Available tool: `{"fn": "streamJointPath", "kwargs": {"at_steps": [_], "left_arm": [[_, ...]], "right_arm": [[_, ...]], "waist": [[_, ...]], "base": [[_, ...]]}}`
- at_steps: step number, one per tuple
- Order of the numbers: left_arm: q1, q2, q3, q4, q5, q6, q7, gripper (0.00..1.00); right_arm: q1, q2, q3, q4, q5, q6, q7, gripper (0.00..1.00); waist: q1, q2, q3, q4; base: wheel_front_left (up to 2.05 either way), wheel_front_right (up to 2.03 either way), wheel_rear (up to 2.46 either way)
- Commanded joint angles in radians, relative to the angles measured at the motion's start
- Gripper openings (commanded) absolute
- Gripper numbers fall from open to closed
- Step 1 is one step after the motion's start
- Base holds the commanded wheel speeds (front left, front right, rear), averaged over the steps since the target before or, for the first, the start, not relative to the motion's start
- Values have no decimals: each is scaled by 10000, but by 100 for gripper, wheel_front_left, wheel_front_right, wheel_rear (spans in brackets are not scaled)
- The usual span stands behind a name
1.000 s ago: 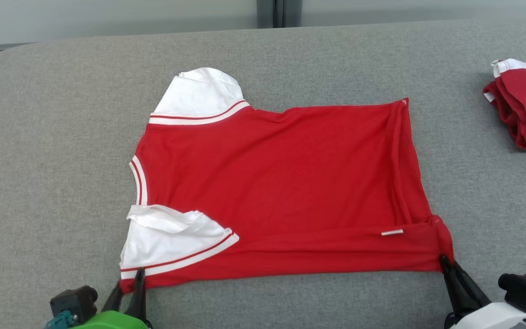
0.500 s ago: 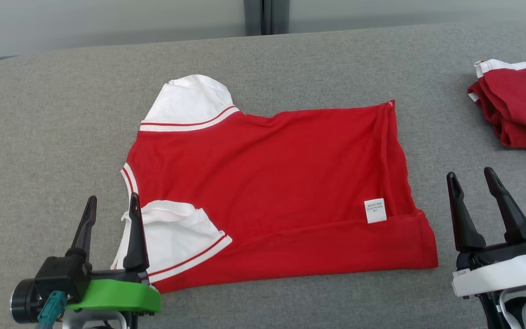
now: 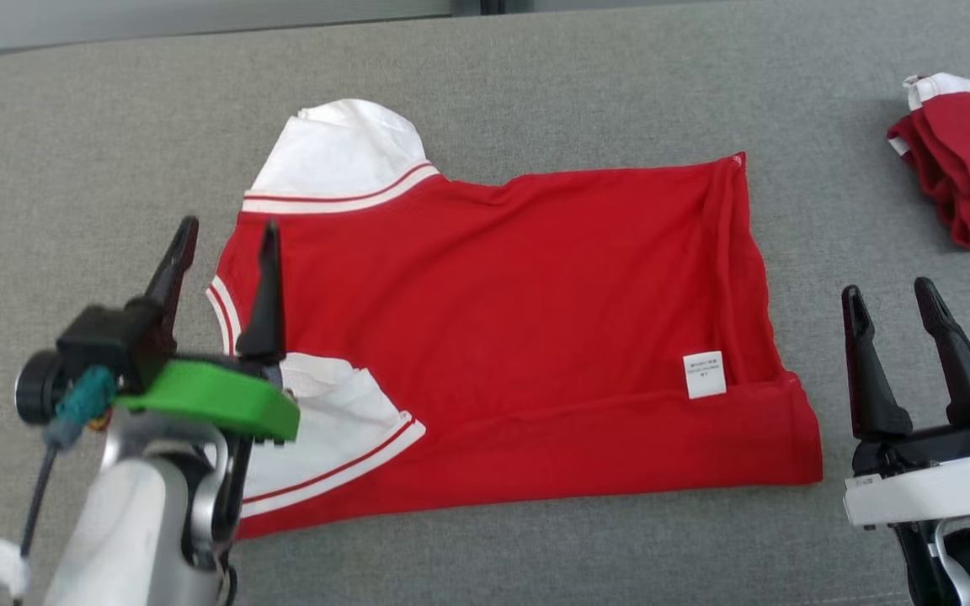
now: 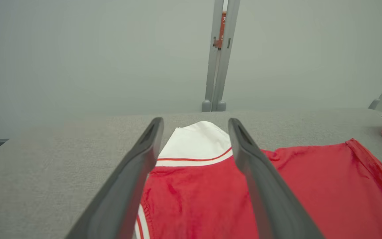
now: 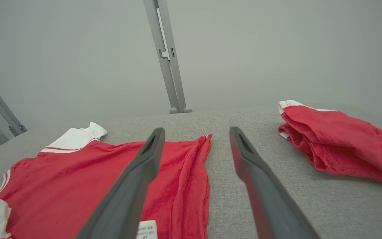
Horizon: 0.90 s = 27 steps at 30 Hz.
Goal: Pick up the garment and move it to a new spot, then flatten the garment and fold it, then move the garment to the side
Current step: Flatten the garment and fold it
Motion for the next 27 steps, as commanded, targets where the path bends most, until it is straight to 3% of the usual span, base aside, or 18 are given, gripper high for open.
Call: {"fn": "streamJointPath", "kwargs": {"at_steps": [1,6,10,16,25,27], "left_arm": [[-779,149,-19,374,-162,-220,306,100],[-3428,353,-33,2381,-701,-1039,1290,100],[-5098,515,-185,4145,-940,-1420,1805,100],[-6925,908,-523,6334,-1039,-1687,2042,100],[-8244,1333,-1239,8210,-1041,-1773,1899,100],[-8348,1354,-1476,8530,-1069,-1782,2080,39]], "right_arm": [[-292,-61,-1,-90,-4,-7,-19,100],[-811,-124,227,-118,80,-7,-108,100],[-1157,-126,447,66,155,-7,-223,100],[-1525,-94,724,477,327,-7,-503,100],[-1750,-75,860,958,544,-7,-755,100],[-1747,-81,845,1010,556,-7,-784,100]], "waist": [[0,0,742,109],[0,0,1647,-179],[0,0,2223,-485],[0,0,2885,-978],[0,0,3486,-1265],[0,0,3538,-1250]], "base": [[0,0,0],[0,0,0],[0,0,0],[0,0,0],[0,0,0],[0,0,0]]}}
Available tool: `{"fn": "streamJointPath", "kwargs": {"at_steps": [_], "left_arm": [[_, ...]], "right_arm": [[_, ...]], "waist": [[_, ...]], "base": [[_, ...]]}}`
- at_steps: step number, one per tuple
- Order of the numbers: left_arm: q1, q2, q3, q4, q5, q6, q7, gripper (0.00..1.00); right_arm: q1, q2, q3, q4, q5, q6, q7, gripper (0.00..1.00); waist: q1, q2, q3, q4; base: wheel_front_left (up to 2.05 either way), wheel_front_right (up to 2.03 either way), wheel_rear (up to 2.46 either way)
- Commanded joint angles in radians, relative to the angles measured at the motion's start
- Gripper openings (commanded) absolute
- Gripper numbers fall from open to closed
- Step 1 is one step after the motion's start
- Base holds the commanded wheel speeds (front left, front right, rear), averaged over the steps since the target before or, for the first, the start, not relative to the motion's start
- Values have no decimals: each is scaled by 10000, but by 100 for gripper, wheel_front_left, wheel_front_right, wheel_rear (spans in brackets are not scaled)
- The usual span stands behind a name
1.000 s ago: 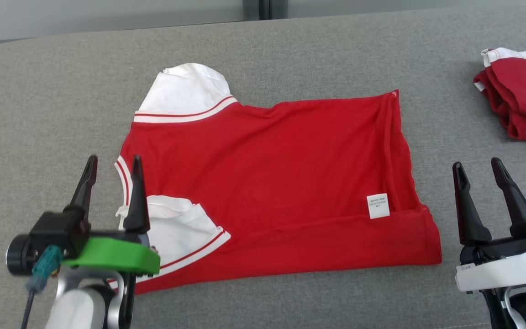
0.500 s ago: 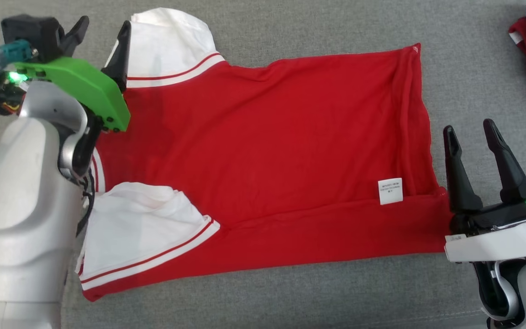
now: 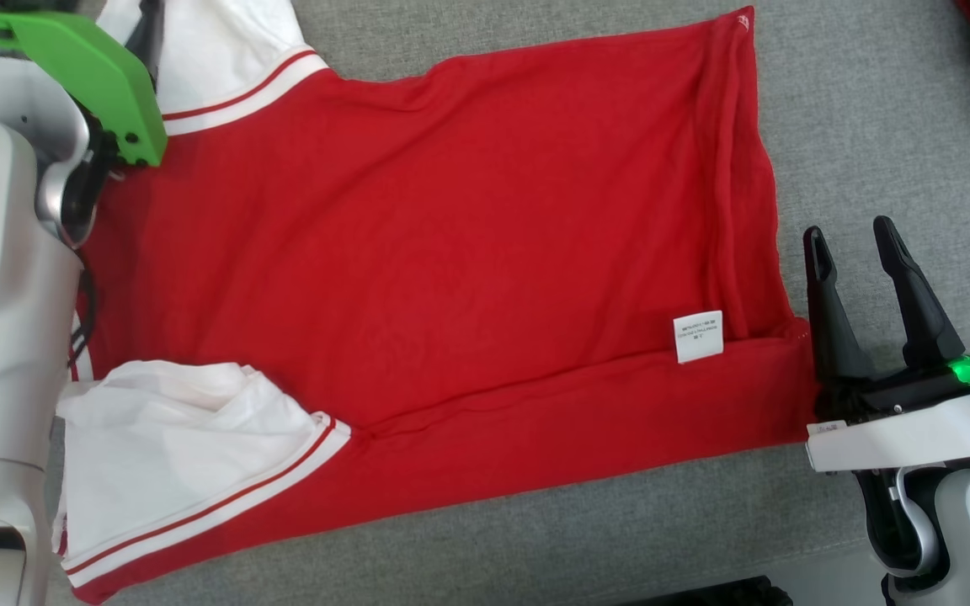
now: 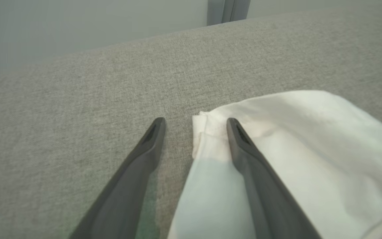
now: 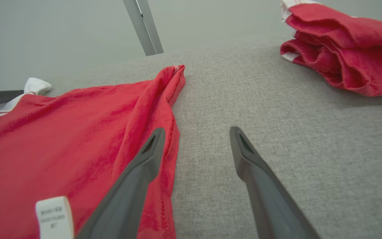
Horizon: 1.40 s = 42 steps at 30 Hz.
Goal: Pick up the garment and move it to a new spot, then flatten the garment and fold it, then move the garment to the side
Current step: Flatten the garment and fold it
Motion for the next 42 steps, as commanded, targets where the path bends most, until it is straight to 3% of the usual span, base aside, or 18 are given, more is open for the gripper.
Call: {"fn": "streamJointPath", "kwargs": {"at_steps": [1,4,8,15,24,27,28,29,30,32,37,42], "left_arm": [[-49,38,-176,282,-80,-38,212,0],[71,-26,-649,559,-314,-36,556,0],[-106,158,-1028,402,-460,-36,-21,0],[-599,-142,-1280,351,-630,-17,-902,0],[-821,-559,-1701,557,-940,-18,-1413,0],[-823,-606,-1832,657,-1018,-18,-1605,0],[-814,-625,-1883,691,-1072,-18,-1701,0],[-807,-646,-1921,710,-1112,-18,-1773,0],[-813,-627,-1937,725,-1141,-18,-1906,0],[-836,-599,-1957,763,-1183,-18,-2135,0],[-849,-536,-1928,611,-1301,-18,-2959,0],[-864,-442,-1855,226,-1246,2,-3815,0]], "right_arm": [[-171,-9,-25,55,17,-7,-67,100],[-275,-112,-114,131,-1,-7,-43,100],[-784,-476,-149,302,-29,-7,52,100],[-2496,-1387,399,1447,450,-7,234,100],[-4620,-1894,1282,3299,1126,-7,202,100],[-5042,-2102,1603,3964,1352,-8,663,100],[-5154,-2238,1729,4196,1423,-8,970,84],[-5258,-2297,1768,4304,1551,-8,1166,54],[-5318,-2395,1813,4464,1652,-10,1491,34],[-5379,-2595,1868,4542,1838,-11,1932,0],[-5506,-3028,1820,4155,2151,-11,2125,0],[-5499,-3274,1451,3737,2025,-11,1394,0]], "waist": [[0,0,176,-106],[0,0,164,-39],[0,0,99,114],[0,0,70,571],[0,0,268,1144],[0,0,218,1213],[0,0,183,1242],[0,0,152,1262],[0,0,112,1282],[0,0,38,1310],[0,0,-212,1362],[0,0,-523,1463]], "base": [[0,0,0],[0,0,0],[0,0,0],[0,0,0],[0,0,0],[0,0,0],[0,0,0],[0,0,0],[0,0,0],[0,0,0],[0,0,0],[0,0,0]]}}
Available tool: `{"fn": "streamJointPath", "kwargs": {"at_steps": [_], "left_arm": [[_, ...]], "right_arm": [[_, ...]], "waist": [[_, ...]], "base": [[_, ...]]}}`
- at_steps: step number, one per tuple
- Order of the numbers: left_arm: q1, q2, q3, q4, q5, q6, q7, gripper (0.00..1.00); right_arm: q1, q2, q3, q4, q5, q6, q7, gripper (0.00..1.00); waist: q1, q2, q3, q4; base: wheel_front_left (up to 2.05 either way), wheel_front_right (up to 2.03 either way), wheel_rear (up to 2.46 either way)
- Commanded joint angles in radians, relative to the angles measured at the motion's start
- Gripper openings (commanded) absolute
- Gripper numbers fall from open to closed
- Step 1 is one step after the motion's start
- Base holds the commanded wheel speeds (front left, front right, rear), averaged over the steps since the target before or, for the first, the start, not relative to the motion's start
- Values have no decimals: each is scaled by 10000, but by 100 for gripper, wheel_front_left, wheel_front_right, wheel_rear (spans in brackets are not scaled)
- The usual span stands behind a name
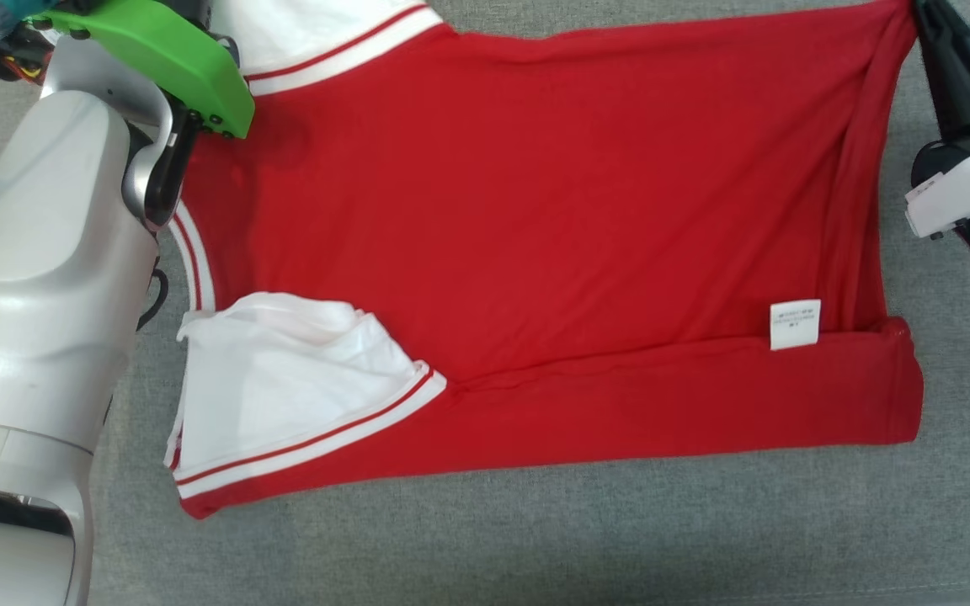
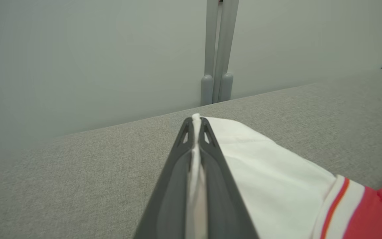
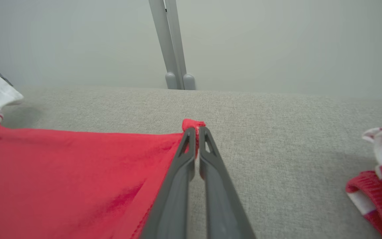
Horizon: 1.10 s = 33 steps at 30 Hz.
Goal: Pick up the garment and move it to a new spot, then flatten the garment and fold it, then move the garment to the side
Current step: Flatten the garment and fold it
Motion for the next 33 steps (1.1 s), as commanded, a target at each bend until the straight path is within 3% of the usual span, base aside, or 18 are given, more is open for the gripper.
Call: {"fn": "streamJointPath", "kwargs": {"at_steps": [1,9,16,21,25,28,33], "left_arm": [[-113,136,50,-153,43,59,-151,0],[1304,503,158,-1768,-92,220,-550,0],[4588,1055,438,-4665,-377,1346,-677,0],[7202,1422,573,-6782,-872,2307,-180,0],[8659,1553,566,-7807,-1237,2832,236,0],[9307,1579,533,-8161,-1482,3068,451,0],[9898,1565,494,-8058,-1833,3070,683,0]], "right_arm": [[-21,-65,-100,-103,-2,-17,-183,0],[1052,107,-225,-487,343,-14,-580,0],[2376,197,-141,-287,403,-14,-1071,0],[3045,320,-169,-101,595,-14,-1432,0],[3618,410,-323,-197,711,-14,-1657,0],[4141,484,-470,-386,750,-14,-1745,0],[5153,804,-780,-753,704,-14,-1744,0]], "waist": [[-1,0,-181,73],[-1,0,-663,187],[-1,0,-970,224],[-1,0,-1207,269],[-1,0,-1419,332],[-1,0,-1561,361],[-1,0,-1738,331]], "base": [[0,0,0],[0,0,0],[0,0,0],[0,0,0],[0,0,0],[0,0,0],[0,0,0]]}}
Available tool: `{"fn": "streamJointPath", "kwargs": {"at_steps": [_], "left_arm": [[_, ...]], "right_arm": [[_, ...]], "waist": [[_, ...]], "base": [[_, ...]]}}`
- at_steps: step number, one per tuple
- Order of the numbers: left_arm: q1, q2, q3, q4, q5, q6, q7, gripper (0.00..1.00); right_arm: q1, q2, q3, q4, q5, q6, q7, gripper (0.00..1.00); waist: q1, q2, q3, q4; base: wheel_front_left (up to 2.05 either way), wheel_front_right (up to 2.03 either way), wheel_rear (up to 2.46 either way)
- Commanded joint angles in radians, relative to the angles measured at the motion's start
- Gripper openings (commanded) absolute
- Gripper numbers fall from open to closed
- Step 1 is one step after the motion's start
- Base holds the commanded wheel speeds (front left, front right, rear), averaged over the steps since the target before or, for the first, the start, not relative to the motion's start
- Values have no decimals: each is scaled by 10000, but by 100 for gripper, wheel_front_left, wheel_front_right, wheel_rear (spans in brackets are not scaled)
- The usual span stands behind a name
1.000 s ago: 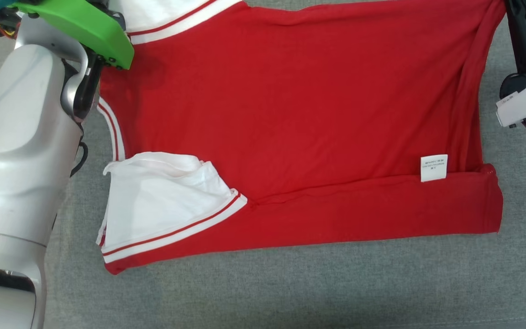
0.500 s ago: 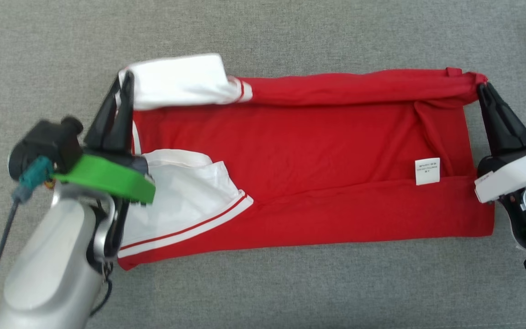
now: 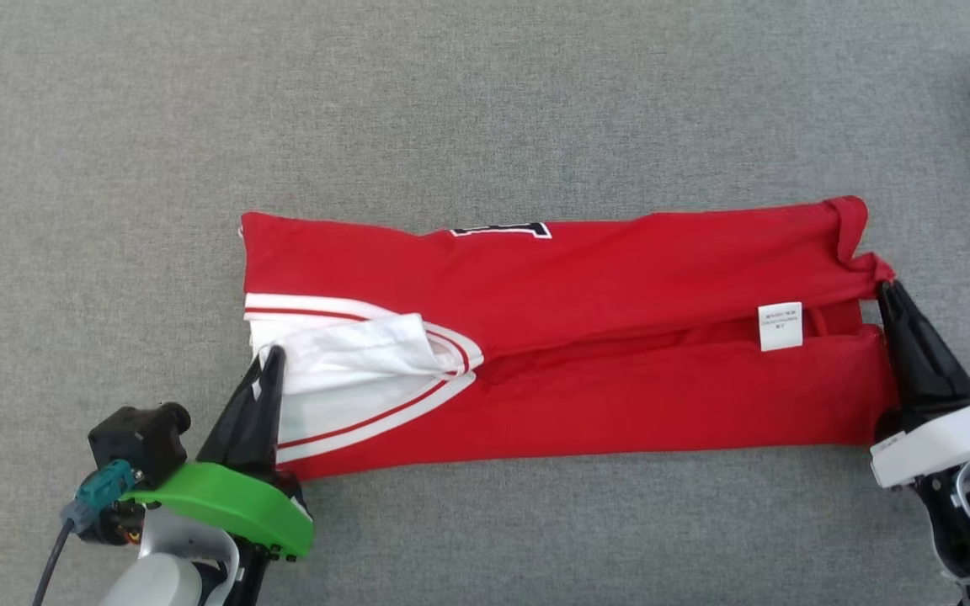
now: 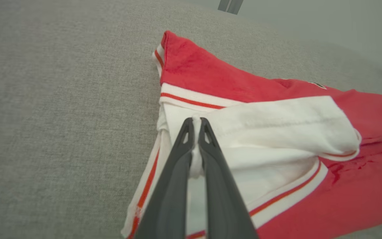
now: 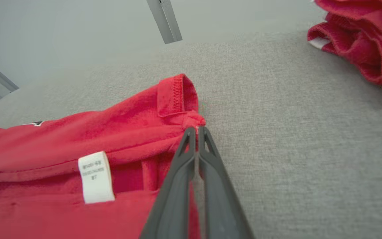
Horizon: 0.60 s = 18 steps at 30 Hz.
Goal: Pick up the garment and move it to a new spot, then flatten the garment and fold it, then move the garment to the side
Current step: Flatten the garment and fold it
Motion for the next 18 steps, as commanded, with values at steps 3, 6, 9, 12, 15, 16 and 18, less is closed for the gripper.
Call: {"fn": "streamJointPath", "kwargs": {"at_steps": [3,6,9,12,15,16,18], "left_arm": [[167,-45,32,246,-60,-36,-102,100],[99,-171,172,536,90,125,-558,100],[-10,-344,344,542,473,461,-1044,100],[-47,-530,642,332,1012,820,-1341,100],[-29,-659,862,54,1614,1066,-1422,100],[35,-724,899,-86,1781,1130,-1436,100],[202,-784,1009,-359,2158,1205,-1426,100]], "right_arm": [[527,352,-199,-205,-106,-10,67,89],[783,700,-416,-439,-392,-10,-82,100],[1018,1126,-682,-809,-910,-7,-226,100],[1249,1622,-1134,-1403,-1645,-9,-312,100],[1388,1994,-1418,-1941,-2426,-6,-206,100],[1440,2125,-1481,-2146,-2634,-6,-116,100],[1537,2252,-1560,-2465,-3017,-6,62,100]], "waist": [[0,0,-122,-71],[0,0,-236,-155],[0,0,-400,-251],[0,0,-599,-375],[0,0,-840,-497],[0,0,-944,-536],[0,0,-1157,-609]], "base": [[0,0,0],[0,0,0],[0,0,0],[0,0,0],[0,0,0],[0,0,0],[0,0,0]]}}
